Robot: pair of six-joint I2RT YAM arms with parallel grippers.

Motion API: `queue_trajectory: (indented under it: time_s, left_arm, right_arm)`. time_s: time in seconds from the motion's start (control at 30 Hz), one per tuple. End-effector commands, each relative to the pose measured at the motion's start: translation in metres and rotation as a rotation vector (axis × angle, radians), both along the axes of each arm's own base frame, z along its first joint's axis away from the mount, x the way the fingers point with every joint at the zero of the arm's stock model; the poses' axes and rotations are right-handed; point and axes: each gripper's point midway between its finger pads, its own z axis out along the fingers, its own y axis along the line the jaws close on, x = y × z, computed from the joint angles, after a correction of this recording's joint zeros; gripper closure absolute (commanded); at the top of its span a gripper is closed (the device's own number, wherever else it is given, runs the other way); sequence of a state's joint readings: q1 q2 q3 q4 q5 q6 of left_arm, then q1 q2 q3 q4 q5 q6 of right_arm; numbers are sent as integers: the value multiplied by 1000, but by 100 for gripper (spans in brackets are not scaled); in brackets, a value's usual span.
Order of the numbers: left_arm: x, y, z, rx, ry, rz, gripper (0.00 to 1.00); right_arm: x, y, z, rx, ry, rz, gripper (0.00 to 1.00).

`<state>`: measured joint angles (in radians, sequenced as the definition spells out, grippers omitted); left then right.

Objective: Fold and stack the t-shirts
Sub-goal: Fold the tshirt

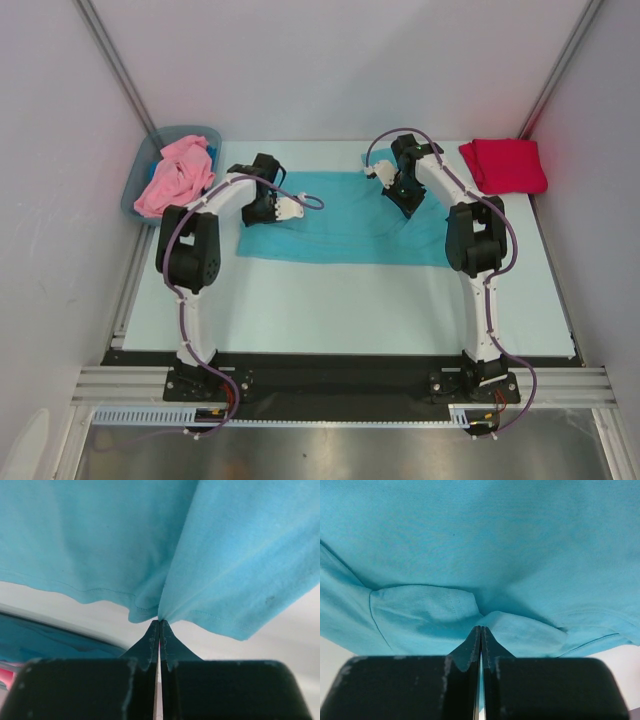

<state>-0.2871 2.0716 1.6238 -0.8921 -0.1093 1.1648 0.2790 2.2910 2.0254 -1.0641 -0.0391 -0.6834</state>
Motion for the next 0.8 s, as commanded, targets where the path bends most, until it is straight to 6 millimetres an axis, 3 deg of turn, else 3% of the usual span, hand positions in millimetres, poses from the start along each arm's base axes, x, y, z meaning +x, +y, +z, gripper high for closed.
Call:
queue_trajectory:
  time_s: [0.0, 0.33, 0.67, 0.77]
  left_arm:
    - [4, -2, 25, 25, -26, -43, 100]
    - [1, 3, 49, 78, 12, -58, 100]
    - [3, 9, 57, 136, 44, -61, 100]
    - [6, 10, 50, 144, 46, -52, 100]
  right_arm:
    - [10, 1, 10, 13, -40, -13, 97]
    - [12, 0, 12, 14, -45, -14, 97]
    - [13, 1, 12, 18, -48, -18, 97]
    - [13, 2, 11, 16, -47, -17, 99]
